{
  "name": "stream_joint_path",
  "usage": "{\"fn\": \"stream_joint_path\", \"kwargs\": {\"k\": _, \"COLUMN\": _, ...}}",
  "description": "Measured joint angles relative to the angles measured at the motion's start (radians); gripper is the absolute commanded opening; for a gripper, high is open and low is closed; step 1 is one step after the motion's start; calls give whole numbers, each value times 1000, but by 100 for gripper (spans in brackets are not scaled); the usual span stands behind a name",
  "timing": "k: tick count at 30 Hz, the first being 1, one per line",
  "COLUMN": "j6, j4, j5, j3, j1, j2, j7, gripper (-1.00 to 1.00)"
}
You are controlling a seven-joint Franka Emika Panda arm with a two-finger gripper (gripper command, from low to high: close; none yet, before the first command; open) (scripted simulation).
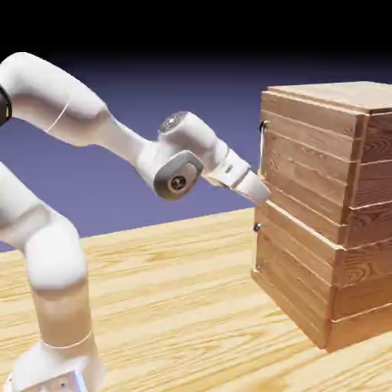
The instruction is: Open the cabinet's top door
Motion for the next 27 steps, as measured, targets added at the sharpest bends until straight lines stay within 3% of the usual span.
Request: {"fn": "stream_joint_path", "kwargs": {"k": 27, "j6": -84, "j4": 158, "j5": 1174, "j3": 531, "j1": -436, "j2": -300, "j7": 637, "gripper": 0}}
